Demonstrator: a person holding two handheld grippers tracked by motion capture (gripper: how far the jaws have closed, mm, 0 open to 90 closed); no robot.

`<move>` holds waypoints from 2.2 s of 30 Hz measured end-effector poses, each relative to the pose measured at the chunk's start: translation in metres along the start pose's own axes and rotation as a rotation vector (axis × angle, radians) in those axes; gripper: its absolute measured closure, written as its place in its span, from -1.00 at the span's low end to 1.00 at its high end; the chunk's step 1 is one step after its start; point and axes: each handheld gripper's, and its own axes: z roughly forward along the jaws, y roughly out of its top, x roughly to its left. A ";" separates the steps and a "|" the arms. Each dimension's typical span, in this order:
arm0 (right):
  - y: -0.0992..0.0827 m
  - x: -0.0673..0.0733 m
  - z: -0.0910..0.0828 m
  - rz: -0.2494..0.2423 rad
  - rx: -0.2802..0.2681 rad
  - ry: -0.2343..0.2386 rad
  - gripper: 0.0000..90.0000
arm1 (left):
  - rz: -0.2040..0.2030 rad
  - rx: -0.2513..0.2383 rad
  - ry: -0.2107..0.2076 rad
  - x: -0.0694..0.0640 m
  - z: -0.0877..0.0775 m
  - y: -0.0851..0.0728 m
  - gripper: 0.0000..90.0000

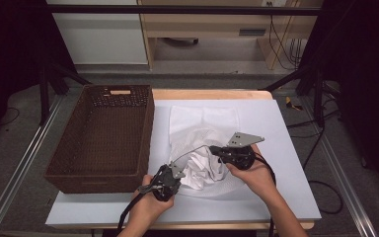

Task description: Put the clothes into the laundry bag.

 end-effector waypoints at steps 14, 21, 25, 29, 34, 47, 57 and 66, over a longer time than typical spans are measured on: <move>0.000 -0.001 0.000 0.003 0.003 0.001 0.98 | 0.051 0.073 0.001 0.003 0.001 0.004 1.00; 0.000 -0.001 0.000 0.008 0.011 -0.001 0.98 | 0.066 0.085 -0.010 0.005 0.008 0.010 1.00; 0.000 -0.002 0.000 0.010 0.012 0.002 0.98 | 0.075 0.079 -0.027 0.002 0.014 0.015 1.00; -0.001 -0.002 0.001 0.010 0.014 0.002 0.98 | 0.084 0.073 -0.045 -0.002 0.019 0.019 1.00; -0.001 -0.001 0.001 0.008 0.014 0.002 0.98 | 0.086 0.052 -0.054 -0.004 0.023 0.025 1.00; -0.002 -0.002 0.002 0.012 0.014 0.008 0.98 | 0.062 -0.029 -0.079 -0.003 0.034 0.042 1.00; -0.003 -0.002 0.003 0.010 0.020 0.011 0.98 | 0.034 -0.104 -0.103 -0.003 0.043 0.052 1.00; -0.004 -0.002 0.003 0.021 0.020 0.003 0.98 | -0.002 -0.193 -0.108 -0.001 0.053 0.059 1.00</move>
